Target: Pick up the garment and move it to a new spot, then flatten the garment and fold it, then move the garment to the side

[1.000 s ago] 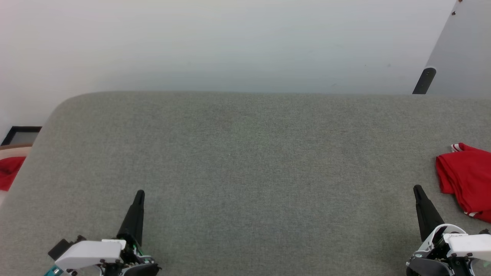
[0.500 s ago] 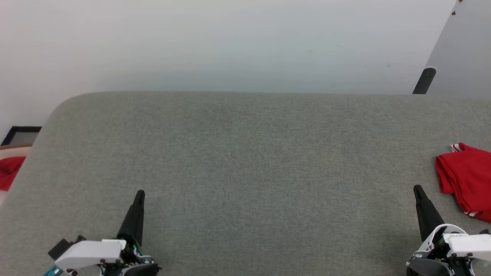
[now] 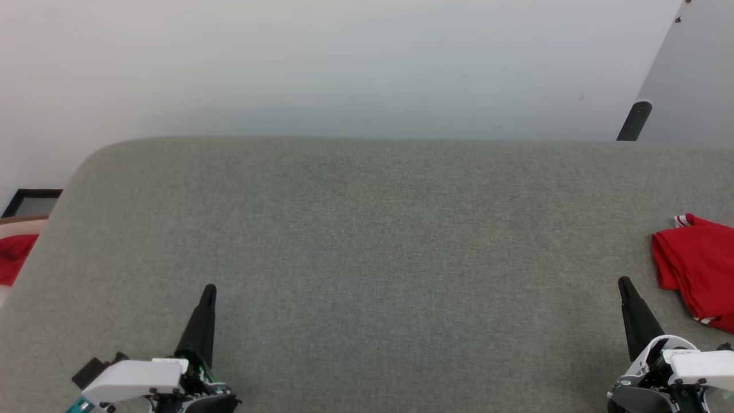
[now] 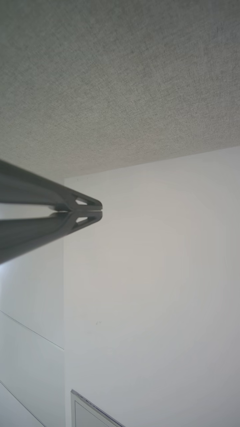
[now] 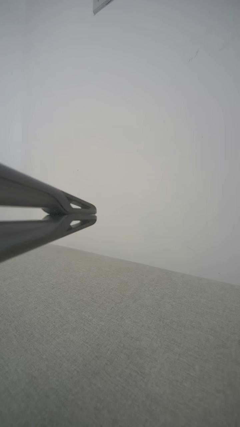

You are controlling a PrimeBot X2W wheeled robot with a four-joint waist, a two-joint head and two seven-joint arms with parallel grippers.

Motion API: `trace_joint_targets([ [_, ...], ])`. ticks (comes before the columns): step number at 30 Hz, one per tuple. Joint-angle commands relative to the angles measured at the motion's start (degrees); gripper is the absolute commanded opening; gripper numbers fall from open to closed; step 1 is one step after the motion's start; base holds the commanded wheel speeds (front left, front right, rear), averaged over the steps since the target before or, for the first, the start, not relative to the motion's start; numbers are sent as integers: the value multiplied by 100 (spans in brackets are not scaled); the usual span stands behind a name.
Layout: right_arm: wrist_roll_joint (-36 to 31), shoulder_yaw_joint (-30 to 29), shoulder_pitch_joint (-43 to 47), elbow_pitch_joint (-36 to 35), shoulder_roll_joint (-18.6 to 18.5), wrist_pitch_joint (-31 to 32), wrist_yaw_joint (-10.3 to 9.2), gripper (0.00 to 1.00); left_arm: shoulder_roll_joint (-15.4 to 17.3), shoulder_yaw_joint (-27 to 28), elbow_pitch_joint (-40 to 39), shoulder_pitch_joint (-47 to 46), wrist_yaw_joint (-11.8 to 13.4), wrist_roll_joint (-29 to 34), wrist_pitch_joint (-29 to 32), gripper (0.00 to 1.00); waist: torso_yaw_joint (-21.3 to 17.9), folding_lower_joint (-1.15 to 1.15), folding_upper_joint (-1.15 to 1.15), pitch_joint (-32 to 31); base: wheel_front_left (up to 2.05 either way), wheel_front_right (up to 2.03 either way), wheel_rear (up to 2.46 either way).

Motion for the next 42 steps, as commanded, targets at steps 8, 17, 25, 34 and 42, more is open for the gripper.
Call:
trace_joint_targets([
  [8, 9, -4, -16, 2, 22, 10, 4, 0, -13, 22, 8, -67, -18, 16, 12, 0, 0, 0, 0, 0, 0, 0, 0],
  [17, 8, -5, -16, 2, 23, 8, 4, 0, -15, 26, 8, -68, -18, 22, 9, 0, 0, 0, 0, 0, 0, 0, 0],
  [25, 8, -4, -16, 2, 23, 9, 4, 0, -17, 29, 8, -68, -18, 26, 10, 0, 0, 0, 0, 0, 0, 0, 0],
  [34, 7, -5, -16, 2, 23, 9, 4, 0, -19, 32, 8, -69, -18, 31, 14, 0, 0, 0, 0, 0, 0, 0, 0],
  [42, 7, -5, -16, 2, 23, 9, 4, 0, -21, 35, 8, -69, -18, 33, 18, 0, 0, 0, 0, 0, 0, 0, 0],
])
